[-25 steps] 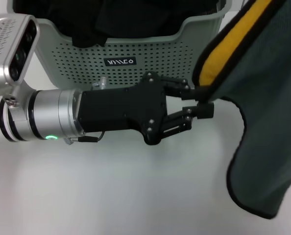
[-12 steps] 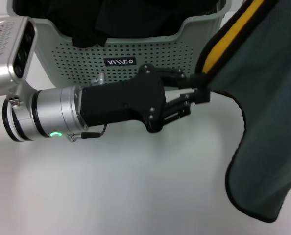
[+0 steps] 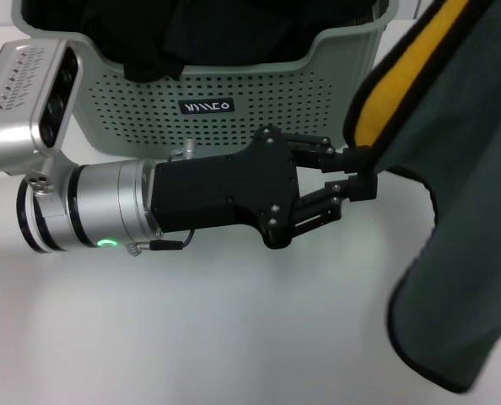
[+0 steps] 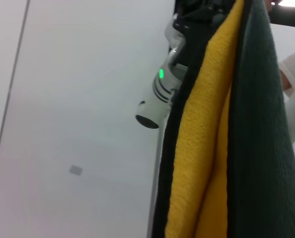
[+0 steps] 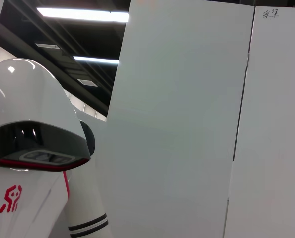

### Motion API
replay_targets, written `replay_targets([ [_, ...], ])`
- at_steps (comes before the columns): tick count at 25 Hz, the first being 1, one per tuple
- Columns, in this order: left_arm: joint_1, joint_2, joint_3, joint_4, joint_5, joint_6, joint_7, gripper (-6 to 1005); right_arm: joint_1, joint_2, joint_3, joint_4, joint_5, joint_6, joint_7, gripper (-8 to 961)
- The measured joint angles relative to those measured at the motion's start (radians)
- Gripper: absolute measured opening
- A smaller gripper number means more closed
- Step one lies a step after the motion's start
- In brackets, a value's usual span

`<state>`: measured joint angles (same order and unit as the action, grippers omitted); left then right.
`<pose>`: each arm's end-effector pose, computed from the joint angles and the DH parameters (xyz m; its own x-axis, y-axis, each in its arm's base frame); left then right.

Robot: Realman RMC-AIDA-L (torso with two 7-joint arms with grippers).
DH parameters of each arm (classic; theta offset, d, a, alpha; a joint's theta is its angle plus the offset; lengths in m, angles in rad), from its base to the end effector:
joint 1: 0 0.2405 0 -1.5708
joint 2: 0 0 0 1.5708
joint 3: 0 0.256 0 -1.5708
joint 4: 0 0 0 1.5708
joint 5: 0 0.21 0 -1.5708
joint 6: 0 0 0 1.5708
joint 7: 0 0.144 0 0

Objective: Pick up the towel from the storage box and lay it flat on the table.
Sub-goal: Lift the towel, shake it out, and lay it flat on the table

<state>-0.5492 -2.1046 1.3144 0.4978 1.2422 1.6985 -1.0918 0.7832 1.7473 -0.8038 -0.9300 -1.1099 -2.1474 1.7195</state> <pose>-0.1687 0.2931 -0.0480 0.5926 0.1062 0.7984 0.0952 -0.9936 0.0615 0.0828 0.3280 0.2066 0.5251 0.2217 -0.8217 0.3392 -0.9400 -0.0368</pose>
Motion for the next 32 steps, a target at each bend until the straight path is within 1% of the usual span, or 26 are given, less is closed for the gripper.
replay_targets([
  [6,0.000,0.000,0.007,-0.009,-0.040,0.003,0.001,241,-0.003,0.004,0.000,0.003,0.001,-0.001,0.000,95],
  [11,0.000,0.000,0.075,0.000,-0.077,0.003,0.002,237,-0.003,0.006,0.000,0.018,0.001,-0.002,0.000,98],
  [17,0.000,0.004,0.091,0.002,-0.077,0.008,0.016,216,-0.020,0.005,0.000,0.025,0.023,-0.003,0.000,101],
  [22,0.006,0.006,0.086,0.002,-0.082,0.016,0.008,12,-0.044,0.002,0.000,0.025,0.038,-0.003,0.000,103],
  [25,0.009,0.011,0.080,0.003,-0.091,0.030,0.004,12,-0.061,0.002,0.004,0.026,0.040,-0.002,0.000,105],
  [28,0.015,0.030,0.036,0.005,-0.092,0.082,-0.016,13,-0.084,0.003,0.035,0.041,0.038,0.000,0.003,107],
  [30,0.031,0.049,-0.006,0.027,-0.088,0.129,-0.051,13,-0.098,0.004,0.051,0.068,0.032,0.003,0.004,108],
  [31,0.045,0.064,-0.023,0.054,-0.088,0.149,-0.076,13,-0.105,0.004,0.055,0.084,0.028,0.005,0.004,108],
  [32,0.057,0.072,-0.029,0.078,-0.087,0.161,-0.095,14,-0.114,0.004,0.056,0.101,0.017,0.009,0.000,109],
])
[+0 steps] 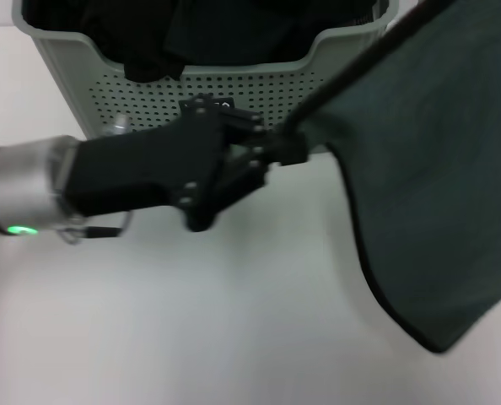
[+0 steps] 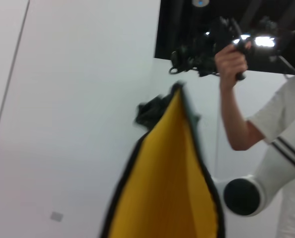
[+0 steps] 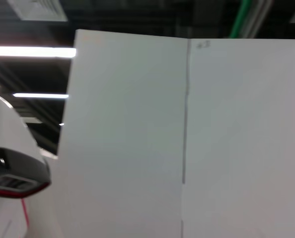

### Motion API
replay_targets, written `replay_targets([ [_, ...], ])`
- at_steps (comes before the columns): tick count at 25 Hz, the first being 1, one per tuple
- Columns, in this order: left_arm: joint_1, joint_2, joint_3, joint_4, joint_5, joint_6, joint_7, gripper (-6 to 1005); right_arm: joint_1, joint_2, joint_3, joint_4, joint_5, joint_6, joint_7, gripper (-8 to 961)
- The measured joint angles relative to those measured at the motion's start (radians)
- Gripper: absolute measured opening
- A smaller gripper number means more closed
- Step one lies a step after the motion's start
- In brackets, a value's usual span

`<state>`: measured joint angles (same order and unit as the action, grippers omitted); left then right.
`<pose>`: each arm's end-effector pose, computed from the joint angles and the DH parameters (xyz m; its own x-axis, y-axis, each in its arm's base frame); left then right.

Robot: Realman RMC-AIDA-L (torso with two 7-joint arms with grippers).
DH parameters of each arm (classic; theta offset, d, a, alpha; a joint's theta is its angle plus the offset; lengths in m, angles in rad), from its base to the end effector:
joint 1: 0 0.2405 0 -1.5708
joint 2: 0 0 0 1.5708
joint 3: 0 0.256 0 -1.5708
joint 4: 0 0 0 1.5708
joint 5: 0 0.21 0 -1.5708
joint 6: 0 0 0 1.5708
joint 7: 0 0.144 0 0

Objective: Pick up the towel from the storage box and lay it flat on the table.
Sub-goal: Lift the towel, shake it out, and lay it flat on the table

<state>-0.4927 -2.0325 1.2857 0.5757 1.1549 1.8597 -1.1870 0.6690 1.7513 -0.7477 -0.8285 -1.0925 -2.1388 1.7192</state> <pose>-0.1778 0.2869 0.0033 0.5074 0.0996 0.8559 0.0534 -0.9950 0.0841 0.1325 0.3229 0.2115 0.4695 0.1152 -0.8754 0.1473 -0.9878 -0.0510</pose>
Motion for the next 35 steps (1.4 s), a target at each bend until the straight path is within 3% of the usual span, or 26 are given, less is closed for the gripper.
replay_targets([
  [2,0.029,0.023,-0.004,0.084,0.000,0.021,-0.063,14,-0.011,0.007,-0.005,0.020,-0.037,0.004,-0.016,110],
  [3,0.041,0.030,-0.006,0.121,0.000,0.024,-0.089,14,-0.018,0.030,-0.010,0.034,-0.109,0.007,-0.037,110],
  [4,0.051,0.037,-0.013,0.158,-0.001,0.025,-0.118,14,-0.018,0.030,-0.010,0.034,-0.109,0.007,-0.037,111],
  [5,0.061,0.041,-0.031,0.199,0.003,0.026,-0.154,14,-0.020,0.044,-0.009,0.036,-0.140,0.010,-0.045,111],
  [8,0.078,0.052,-0.121,0.300,0.040,0.026,-0.273,15,-0.026,0.095,-0.007,0.031,-0.221,0.029,-0.084,113],
  [11,0.073,0.057,-0.227,0.377,0.107,0.026,-0.380,15,-0.027,0.118,-0.008,0.028,-0.252,0.065,-0.125,115],
  [16,0.051,0.059,-0.362,0.469,0.201,0.027,-0.475,16,-0.021,0.120,0.019,0.026,-0.223,0.104,-0.160,117],
  [19,0.048,0.072,-0.386,0.486,0.225,0.032,-0.504,16,-0.035,0.122,0.028,0.026,-0.216,0.079,-0.160,119],
  [21,0.066,0.086,-0.387,0.486,0.237,0.059,-0.509,17,-0.062,0.135,0.016,0.029,-0.216,0.052,-0.158,120],
  [28,0.119,0.144,-0.390,0.491,0.271,0.152,-0.518,18,-0.209,0.231,-0.087,-0.017,-0.222,0.002,-0.170,124],
  [32,0.099,0.141,-0.420,0.485,0.292,0.147,-0.525,18,-0.205,0.235,-0.089,0.000,-0.222,0.043,-0.219,126],
  [35,0.051,0.114,-0.489,0.471,0.361,0.116,-0.525,19,-0.173,0.226,-0.088,0.005,-0.229,0.128,-0.274,127],
])
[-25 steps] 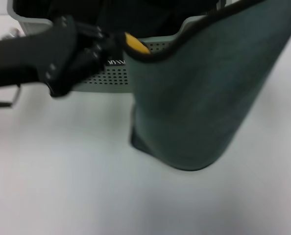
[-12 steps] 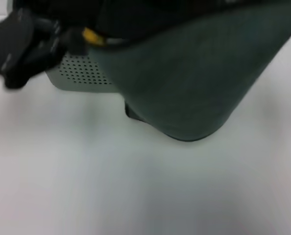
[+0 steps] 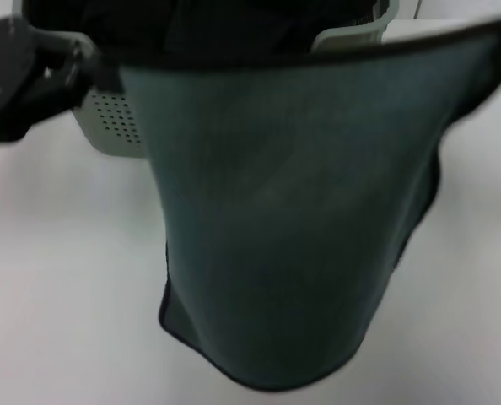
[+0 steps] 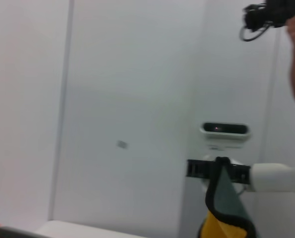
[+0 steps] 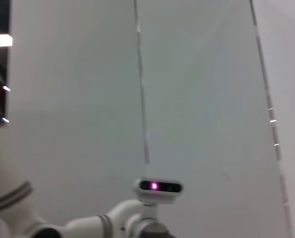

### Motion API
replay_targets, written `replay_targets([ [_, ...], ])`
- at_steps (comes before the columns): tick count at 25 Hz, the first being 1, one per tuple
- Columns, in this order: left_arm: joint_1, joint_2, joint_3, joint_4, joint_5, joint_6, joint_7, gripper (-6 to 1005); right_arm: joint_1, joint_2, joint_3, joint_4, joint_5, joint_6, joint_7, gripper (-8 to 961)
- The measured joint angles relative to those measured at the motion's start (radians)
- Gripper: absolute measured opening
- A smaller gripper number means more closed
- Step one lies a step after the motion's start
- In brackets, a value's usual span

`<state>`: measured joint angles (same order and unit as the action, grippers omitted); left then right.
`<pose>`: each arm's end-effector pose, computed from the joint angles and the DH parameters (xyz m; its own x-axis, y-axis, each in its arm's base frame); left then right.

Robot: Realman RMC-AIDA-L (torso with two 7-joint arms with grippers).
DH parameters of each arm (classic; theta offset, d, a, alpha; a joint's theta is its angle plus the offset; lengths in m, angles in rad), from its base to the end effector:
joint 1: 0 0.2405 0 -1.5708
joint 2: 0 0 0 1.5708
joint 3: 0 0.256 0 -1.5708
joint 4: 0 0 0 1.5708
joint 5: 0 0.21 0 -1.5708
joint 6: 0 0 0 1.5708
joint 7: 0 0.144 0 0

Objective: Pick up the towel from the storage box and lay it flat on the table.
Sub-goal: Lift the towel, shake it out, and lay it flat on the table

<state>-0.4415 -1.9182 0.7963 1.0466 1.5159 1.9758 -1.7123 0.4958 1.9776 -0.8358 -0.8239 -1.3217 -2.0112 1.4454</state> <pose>-0.1966 0.3029 0.1302 0.7300 0.1370 0.6695 0.2033 -0.9789 -0.0215 0.1808 0.3044 0.1032 0.5203 0.0339 -0.8533 -0.0430 -0.9969 -0.0659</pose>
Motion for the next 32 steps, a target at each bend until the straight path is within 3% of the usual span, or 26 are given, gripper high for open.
replay_targets([
  [5,-0.051,-0.030,-0.068,-0.005,0.066,-0.058,-0.001,20,0.044,-0.014,0.013,-0.014,0.009,0.068,-0.045,130],
  [8,-0.054,-0.026,-0.067,-0.003,0.067,-0.048,-0.007,20,0.042,-0.014,0.017,-0.015,0.012,0.050,-0.044,132],
  [13,-0.033,-0.013,-0.058,-0.008,0.066,0.042,-0.005,21,-0.032,0.014,-0.017,0.003,0.007,-0.023,-0.041,134],
  [16,0.006,0.010,0.013,0.004,0.037,0.060,-0.002,21,-0.083,0.033,-0.048,-0.014,0.013,-0.102,-0.016,136],
  [18,0.040,0.047,0.103,0.023,-0.041,0.061,-0.001,22,-0.123,0.042,-0.070,-0.066,0.053,-0.132,0.030,137],
  [22,0.072,0.101,0.194,0.044,-0.148,0.060,-0.014,22,-0.189,0.033,-0.144,-0.156,0.182,-0.137,0.086,139],
  [24,0.072,0.105,0.199,0.043,-0.134,0.058,-0.031,23,-0.191,0.032,-0.149,-0.140,0.180,-0.130,0.093,140],
  [25,0.065,0.100,0.194,0.038,-0.098,0.056,-0.044,23,-0.182,0.033,-0.150,-0.108,0.155,-0.116,0.092,141],
  [28,0.026,0.051,0.141,-0.005,0.106,0.035,-0.058,23,-0.109,0.040,-0.162,0.099,0.017,-0.017,0.036,142],
  [32,-0.043,-0.037,0.041,-0.066,0.453,-0.063,-0.064,24,0.007,0.044,-0.181,0.363,-0.084,0.157,-0.066,144],
])
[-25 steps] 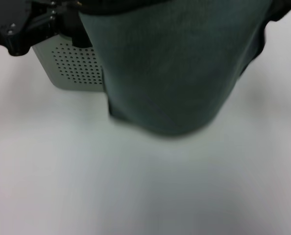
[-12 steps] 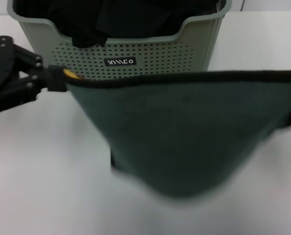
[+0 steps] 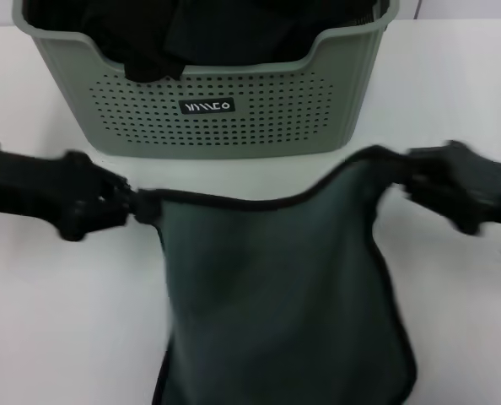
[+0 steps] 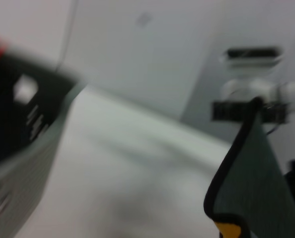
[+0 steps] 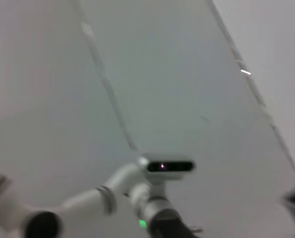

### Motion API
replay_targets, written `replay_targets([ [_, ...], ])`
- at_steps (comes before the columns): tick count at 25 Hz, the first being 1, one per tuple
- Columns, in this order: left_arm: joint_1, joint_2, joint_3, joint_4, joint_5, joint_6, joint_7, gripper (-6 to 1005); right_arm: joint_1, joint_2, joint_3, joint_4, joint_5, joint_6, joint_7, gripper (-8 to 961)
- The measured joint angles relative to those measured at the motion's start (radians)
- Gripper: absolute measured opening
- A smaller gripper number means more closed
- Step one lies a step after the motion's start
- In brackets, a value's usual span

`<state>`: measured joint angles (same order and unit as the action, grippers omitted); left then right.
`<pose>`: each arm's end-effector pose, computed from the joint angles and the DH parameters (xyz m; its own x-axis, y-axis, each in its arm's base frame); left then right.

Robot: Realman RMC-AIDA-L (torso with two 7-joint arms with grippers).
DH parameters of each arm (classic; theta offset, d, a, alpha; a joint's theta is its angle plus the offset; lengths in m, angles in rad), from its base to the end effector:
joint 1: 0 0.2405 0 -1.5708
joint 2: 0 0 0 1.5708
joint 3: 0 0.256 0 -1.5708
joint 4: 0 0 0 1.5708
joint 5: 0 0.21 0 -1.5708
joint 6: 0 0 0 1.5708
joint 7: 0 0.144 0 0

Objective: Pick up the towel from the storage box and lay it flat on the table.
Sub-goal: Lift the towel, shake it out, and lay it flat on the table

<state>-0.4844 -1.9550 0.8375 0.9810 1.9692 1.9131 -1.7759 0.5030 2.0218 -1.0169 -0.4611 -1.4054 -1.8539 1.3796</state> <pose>-0.2369 0.3074 0.0735 0.8369 0.4374 0.3290 0.4375 -0.8958 0.0779 0.2148 0.2932 0.0081 0.5045 -0.3494 -0.7896 -0.3145 -0.9260 0.2088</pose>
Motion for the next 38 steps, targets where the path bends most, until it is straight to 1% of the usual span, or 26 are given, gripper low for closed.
replay_targets([
  [2,-0.022,-0.031,-0.035,-0.018,0.117,-0.056,-0.005,24,0.025,0.002,-0.011,0.046,-0.008,0.085,-0.020,145],
  [4,-0.034,-0.052,-0.054,-0.021,0.181,-0.099,-0.016,25,0.035,0.002,-0.029,0.048,-0.007,0.175,-0.023,147],
  [7,-0.037,-0.065,-0.059,-0.003,0.208,-0.148,-0.041,25,0.038,-0.001,-0.035,0.042,-0.005,0.258,-0.017,148],
  [11,-0.034,-0.081,-0.060,0.037,0.210,-0.188,-0.067,26,0.038,-0.009,-0.034,0.031,-0.010,0.326,-0.012,150],
  [14,-0.029,-0.104,-0.056,0.079,0.211,-0.220,-0.089,26,0.031,-0.010,-0.035,0.014,-0.016,0.357,-0.005,152],
  [17,-0.035,-0.129,-0.039,0.123,0.234,-0.241,-0.110,27,0.029,-0.018,-0.039,0.011,-0.028,0.376,0.000,153],
  [20,-0.039,-0.137,0.004,0.146,0.261,-0.288,-0.152,27,0.032,-0.027,-0.043,0.009,-0.038,0.402,0.001,155],
  [24,-0.040,-0.135,0.097,0.156,0.290,-0.381,-0.217,28,0.037,-0.034,-0.046,-0.002,-0.054,0.436,0.001,157],
  [26,-0.042,-0.135,0.119,0.160,0.301,-0.416,-0.237,28,0.036,-0.036,-0.047,-0.020,-0.064,0.459,0.001,158],
  [34,-0.059,-0.137,0.163,0.163,0.332,-0.499,-0.286,29,0.043,-0.036,-0.055,-0.087,-0.122,0.526,0.024,163],
  [38,-0.067,-0.138,0.200,0.160,0.367,-0.536,-0.308,30,0.044,-0.026,-0.058,-0.139,-0.173,0.563,0.050,165],
])
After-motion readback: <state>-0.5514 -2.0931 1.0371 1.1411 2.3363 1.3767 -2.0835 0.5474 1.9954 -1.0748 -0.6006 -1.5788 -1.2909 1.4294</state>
